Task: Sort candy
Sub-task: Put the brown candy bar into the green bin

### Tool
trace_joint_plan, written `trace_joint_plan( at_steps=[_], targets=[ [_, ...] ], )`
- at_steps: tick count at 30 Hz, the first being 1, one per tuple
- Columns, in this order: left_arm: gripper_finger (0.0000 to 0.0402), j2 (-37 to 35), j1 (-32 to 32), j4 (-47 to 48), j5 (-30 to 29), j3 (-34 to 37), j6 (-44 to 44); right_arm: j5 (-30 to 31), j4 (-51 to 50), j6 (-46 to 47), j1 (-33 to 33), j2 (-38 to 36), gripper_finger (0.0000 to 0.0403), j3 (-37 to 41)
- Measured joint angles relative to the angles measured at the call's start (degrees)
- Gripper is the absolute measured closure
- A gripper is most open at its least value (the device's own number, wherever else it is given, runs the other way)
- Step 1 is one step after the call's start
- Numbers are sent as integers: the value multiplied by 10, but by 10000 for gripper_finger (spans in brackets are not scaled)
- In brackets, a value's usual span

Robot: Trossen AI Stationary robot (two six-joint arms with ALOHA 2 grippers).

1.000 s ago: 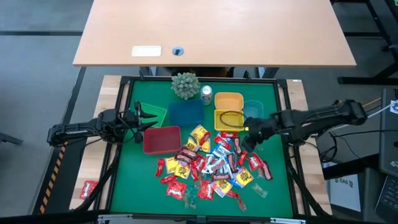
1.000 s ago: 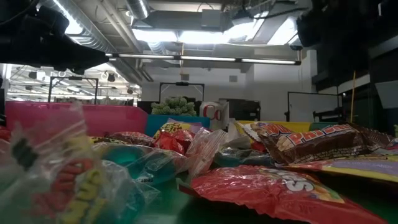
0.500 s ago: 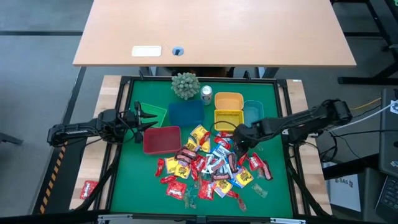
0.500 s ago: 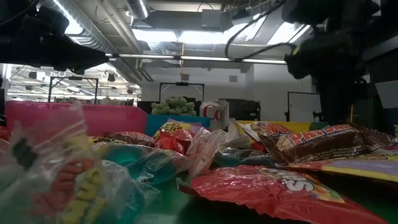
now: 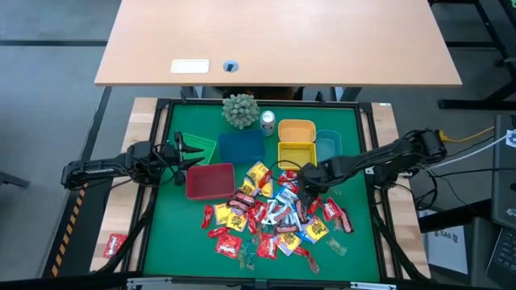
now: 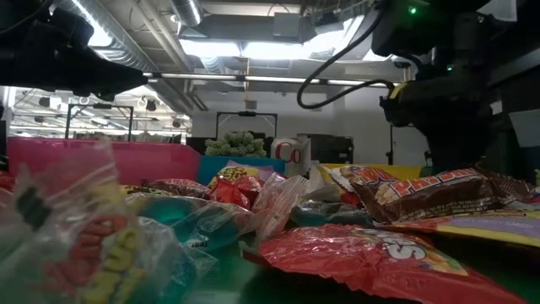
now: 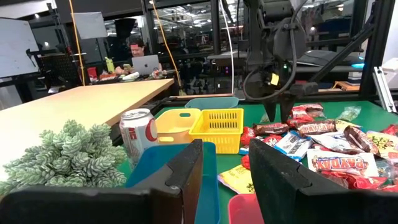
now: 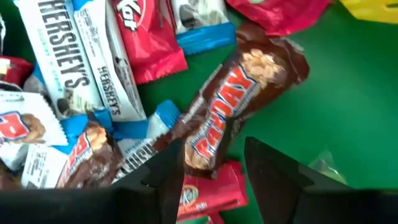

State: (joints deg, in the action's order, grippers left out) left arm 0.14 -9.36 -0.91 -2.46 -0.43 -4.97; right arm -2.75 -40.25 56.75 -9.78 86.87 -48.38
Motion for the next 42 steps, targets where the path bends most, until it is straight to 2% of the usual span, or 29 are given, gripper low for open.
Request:
trace_joint_plan(
  at_steps=[13, 16, 25, 28, 37, 42],
  targets=[
    [282, 0, 0, 0, 0, 0, 0, 9, 4, 0, 0, 38, 245, 0],
    [282, 0, 0, 0, 0, 0, 0, 6, 5, 0, 0, 38, 271, 0],
    [282, 0, 0, 0, 0, 0, 0, -26, 2, -25, 1, 32, 382, 0],
    [282, 0, 0, 0, 0, 0, 0, -39, 1, -32, 0, 15, 396, 0],
    [282, 0, 0, 0, 0, 0, 0, -57, -8, -40, 0, -83, 385, 0],
    [282, 0, 0, 0, 0, 0, 0, -24, -22, -57, 1, -159, 395, 0]
  ],
)
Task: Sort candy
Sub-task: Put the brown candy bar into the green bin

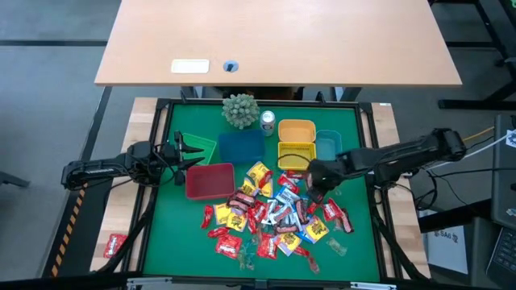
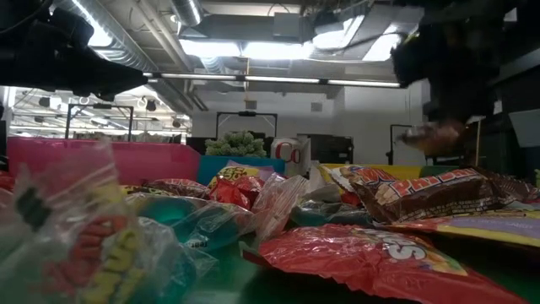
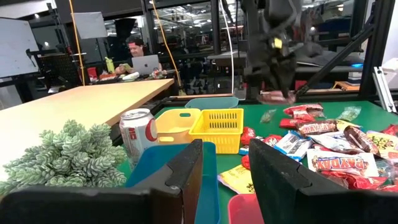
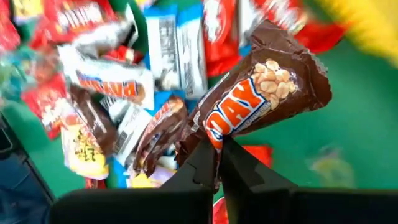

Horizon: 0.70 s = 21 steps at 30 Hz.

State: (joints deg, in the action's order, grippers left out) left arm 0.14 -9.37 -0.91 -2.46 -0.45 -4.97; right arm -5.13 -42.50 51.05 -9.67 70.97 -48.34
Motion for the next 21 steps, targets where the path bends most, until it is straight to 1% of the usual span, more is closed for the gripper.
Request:
trace_joint_plan(
  at_steps=[2, 6, 9, 11, 15, 21],
  targets=[
    [282, 0, 0, 0, 0, 0, 0, 34, -17, -4, 0, -29, 395, 0],
    [282, 0, 0, 0, 0, 0, 0, 132, -76, -5, 0, -81, 388, 0],
    [282, 0, 0, 0, 0, 0, 0, 212, -141, -5, 0, -103, 386, 0],
    [282, 0, 0, 0, 0, 0, 0, 255, -185, -5, 0, -109, 385, 0],
    [282, 0, 0, 0, 0, 0, 0, 306, -232, -5, 0, -108, 385, 0],
    [282, 0, 0, 0, 0, 0, 0, 379, -233, -19, 0, -101, 384, 0]
  ],
)
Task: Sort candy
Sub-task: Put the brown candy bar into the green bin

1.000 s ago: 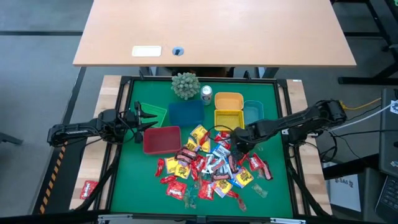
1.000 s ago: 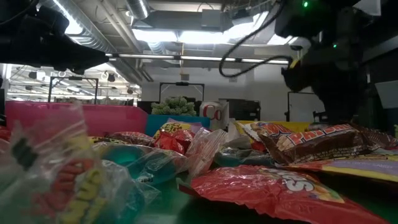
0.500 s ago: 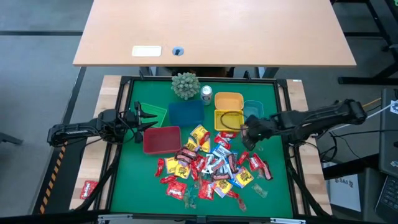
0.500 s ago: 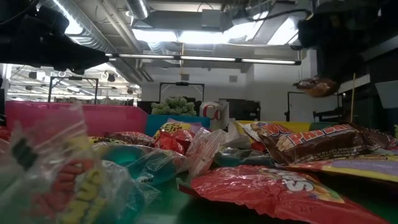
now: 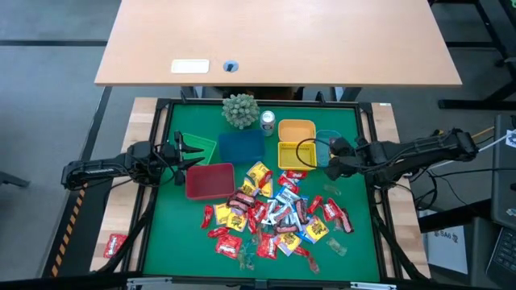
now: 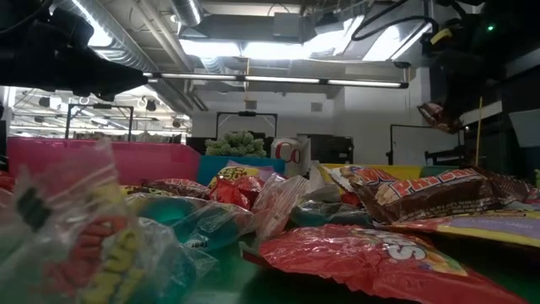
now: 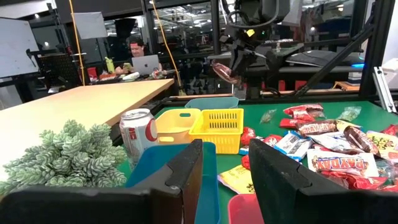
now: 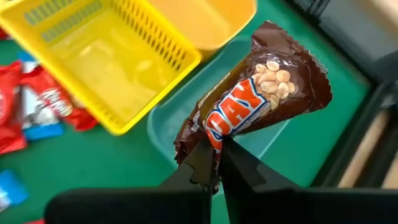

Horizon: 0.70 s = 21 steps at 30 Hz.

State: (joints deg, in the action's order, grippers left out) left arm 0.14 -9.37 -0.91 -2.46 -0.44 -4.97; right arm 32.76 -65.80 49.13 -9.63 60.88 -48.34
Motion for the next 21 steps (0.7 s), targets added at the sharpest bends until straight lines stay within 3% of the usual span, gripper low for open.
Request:
trace_joint_plan(
  at_steps=[14, 21],
  targets=[
    [282, 0, 0, 0, 0, 0, 0, 27, 1, -46, 0, 1, 382, 0],
    [282, 0, 0, -5, 0, 0, 0, 27, 1, -47, 0, 1, 312, 0]
  ],
)
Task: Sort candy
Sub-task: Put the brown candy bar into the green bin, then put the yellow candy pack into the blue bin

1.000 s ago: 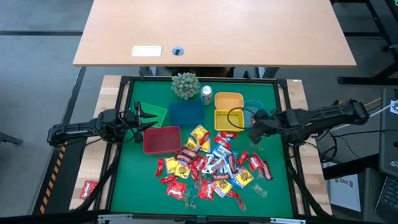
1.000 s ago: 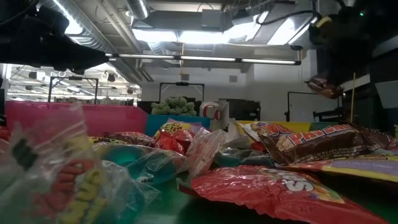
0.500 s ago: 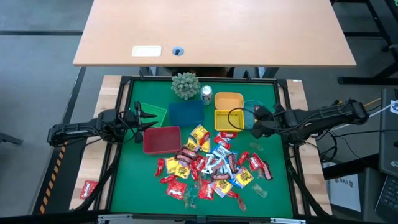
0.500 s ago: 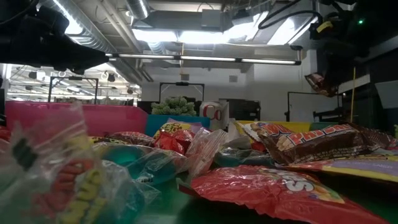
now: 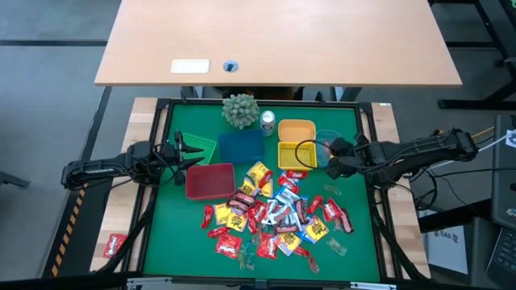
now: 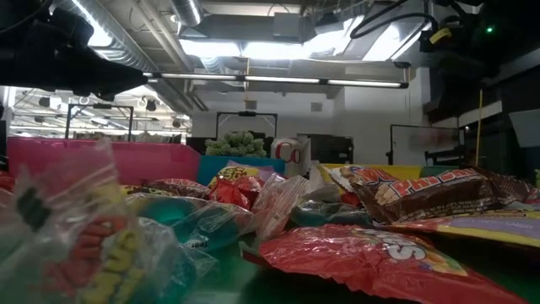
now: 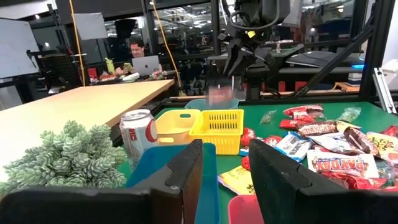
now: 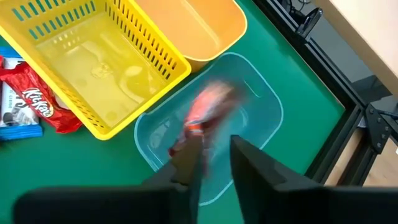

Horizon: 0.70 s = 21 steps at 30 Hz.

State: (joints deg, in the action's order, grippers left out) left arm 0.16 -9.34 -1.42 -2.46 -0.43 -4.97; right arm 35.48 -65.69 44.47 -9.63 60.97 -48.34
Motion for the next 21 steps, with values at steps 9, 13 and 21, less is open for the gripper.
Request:
trace_joint_plan(
  at_steps=[9, 13, 21],
  targets=[
    [282, 3, 0, -105, 5, 0, 8, 0, 0, 0, 0, 0, 221, 0],
    [282, 26, 0, -156, 13, 0, 26, -1, 0, 0, 0, 0, 207, 0],
    [282, 152, 0, -201, 35, -45, 49, -1, 0, 0, 0, 0, 207, 0]
  ],
)
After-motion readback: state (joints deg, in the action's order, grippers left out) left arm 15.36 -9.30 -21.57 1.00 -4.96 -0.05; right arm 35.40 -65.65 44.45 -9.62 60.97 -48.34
